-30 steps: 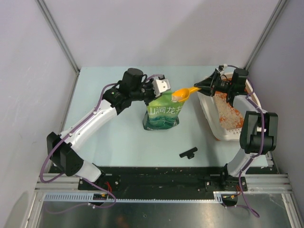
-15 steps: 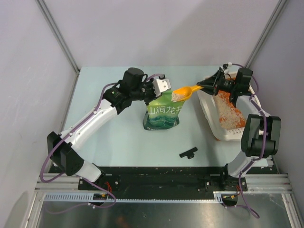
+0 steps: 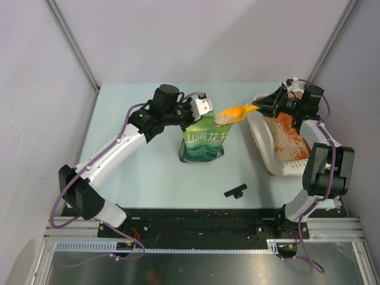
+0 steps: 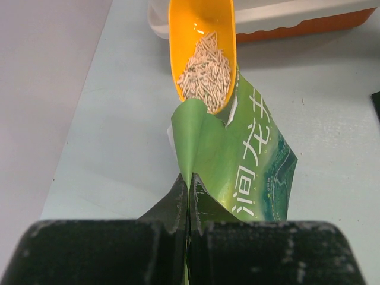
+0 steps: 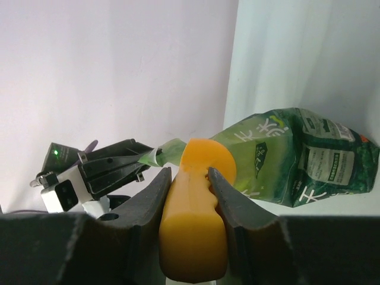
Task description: Fill the litter box with clean litter
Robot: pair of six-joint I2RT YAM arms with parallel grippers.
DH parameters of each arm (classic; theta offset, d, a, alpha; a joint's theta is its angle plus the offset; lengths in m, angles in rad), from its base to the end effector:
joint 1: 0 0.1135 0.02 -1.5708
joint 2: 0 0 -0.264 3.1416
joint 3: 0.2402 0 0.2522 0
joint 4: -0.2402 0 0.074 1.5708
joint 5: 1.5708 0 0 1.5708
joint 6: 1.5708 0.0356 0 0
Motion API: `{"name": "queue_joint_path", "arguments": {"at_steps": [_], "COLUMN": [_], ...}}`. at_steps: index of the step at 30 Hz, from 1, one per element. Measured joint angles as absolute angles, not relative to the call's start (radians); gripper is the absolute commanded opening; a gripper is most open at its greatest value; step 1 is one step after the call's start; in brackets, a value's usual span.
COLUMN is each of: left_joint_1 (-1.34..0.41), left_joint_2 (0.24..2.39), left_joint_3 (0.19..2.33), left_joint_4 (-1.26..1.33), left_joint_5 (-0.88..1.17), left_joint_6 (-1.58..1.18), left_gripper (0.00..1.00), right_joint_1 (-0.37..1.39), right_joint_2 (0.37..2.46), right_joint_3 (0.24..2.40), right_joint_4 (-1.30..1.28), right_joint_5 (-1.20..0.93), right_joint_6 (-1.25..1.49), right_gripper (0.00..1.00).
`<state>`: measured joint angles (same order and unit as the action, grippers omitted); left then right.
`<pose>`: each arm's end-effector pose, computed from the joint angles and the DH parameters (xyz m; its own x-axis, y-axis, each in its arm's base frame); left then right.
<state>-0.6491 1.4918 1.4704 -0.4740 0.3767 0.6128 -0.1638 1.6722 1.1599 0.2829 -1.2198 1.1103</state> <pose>0.2626 -0.2157 0.3805 0.1618 0.5486 -0.8203 0.8885 0.2807 0.3630 0.3741 -0.0279 0.2888 -0.8577 0.4540 -0.2415 -0.1750 0.1838 0.9673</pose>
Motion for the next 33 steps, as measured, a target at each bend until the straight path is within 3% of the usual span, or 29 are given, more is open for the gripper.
{"name": "queue_joint_path", "arguments": {"at_steps": [10,33], "left_joint_1": [-0.648,-0.648], "left_joint_2": [1.504,1.504], "left_joint_3": [1.496,1.496], "left_joint_4": [-0.493,-0.496], "left_joint_5": [0.376,0.369], "left_joint_6": [0.612,0.655], "left_gripper": [0.00,0.00], "right_joint_1": [-0.179,-0.196], "right_joint_2": [1.749,1.761], "right_joint_3": [1.160,1.136], "right_joint_4": [0.361,0.823], "right_joint_5": [-1.280,-1.321], "right_joint_6": [1.191,1.574], "right_gripper": [0.00,0.00]}}
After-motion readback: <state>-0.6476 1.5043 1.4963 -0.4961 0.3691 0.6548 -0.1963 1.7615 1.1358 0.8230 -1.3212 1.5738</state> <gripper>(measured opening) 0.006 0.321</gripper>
